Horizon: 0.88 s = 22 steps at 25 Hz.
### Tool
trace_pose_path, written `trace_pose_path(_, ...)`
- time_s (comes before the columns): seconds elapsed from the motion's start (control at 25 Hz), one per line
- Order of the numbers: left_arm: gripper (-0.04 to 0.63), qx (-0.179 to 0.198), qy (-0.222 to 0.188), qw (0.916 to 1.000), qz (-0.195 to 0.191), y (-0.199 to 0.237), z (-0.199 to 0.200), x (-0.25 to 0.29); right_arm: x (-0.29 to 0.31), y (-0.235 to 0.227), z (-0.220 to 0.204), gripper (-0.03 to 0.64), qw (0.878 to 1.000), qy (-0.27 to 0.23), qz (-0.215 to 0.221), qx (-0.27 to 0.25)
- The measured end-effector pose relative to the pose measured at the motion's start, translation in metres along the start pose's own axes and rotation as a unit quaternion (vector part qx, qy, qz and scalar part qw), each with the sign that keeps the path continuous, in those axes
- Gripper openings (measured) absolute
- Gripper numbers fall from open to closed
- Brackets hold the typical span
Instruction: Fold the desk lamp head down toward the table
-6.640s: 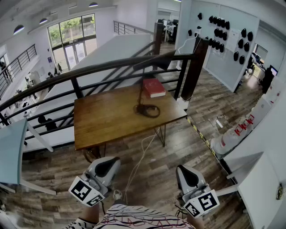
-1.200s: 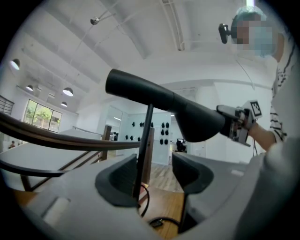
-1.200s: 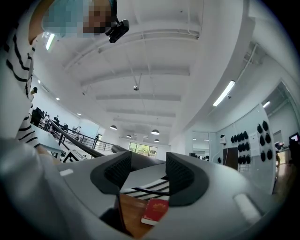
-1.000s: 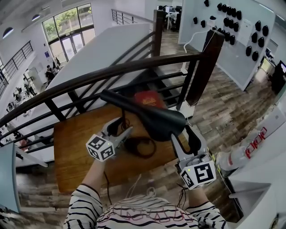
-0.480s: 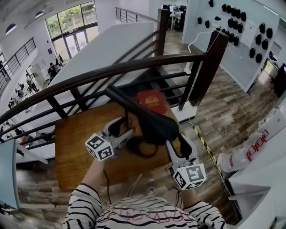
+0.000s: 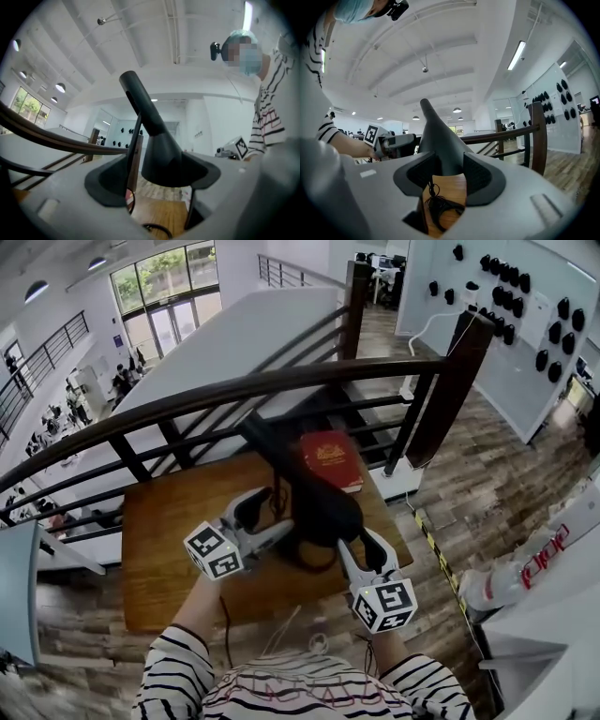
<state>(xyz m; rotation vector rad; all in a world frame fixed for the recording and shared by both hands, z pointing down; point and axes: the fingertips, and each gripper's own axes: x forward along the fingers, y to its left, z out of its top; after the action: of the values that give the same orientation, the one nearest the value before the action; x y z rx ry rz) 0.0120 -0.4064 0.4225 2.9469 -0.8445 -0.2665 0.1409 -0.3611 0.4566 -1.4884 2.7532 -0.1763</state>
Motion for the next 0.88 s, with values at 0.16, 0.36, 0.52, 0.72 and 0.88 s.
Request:
trace_pose_path(0.16, 0.361, 0.000, 0.004, 1.0000, 0.005, -0.002, 0.002, -0.003, 0.008, 0.006, -0.007, 0.170, 1.000, 0.011, 0.010, 0.004)
trace_pose_path(0.36, 0.361, 0.002, 0.016, 0.9998, 0.007, -0.003, -0.002, -0.007, 0.018, 0.012, -0.015, 0.158, 1.000, 0.022, 0.022, 0.006)
trace_pose_path(0.52, 0.362, 0.003, 0.021, 0.9997, 0.010, -0.002, -0.005, -0.009, 0.020, 0.014, -0.015, 0.150, 0.999, 0.019, 0.024, 0.011)
trace_pose_path(0.72, 0.361, -0.003, 0.022, 0.9997, 0.012, -0.004, -0.005, -0.012, 0.018, 0.017, -0.012, 0.153, 0.999, 0.026, 0.017, 0.005)
trace_pose_path(0.88, 0.360, -0.001, 0.020, 0.9997, 0.013, -0.009, -0.003, -0.019, 0.013, 0.025, -0.010, 0.160, 1.000, 0.028, 0.013, 0.004)
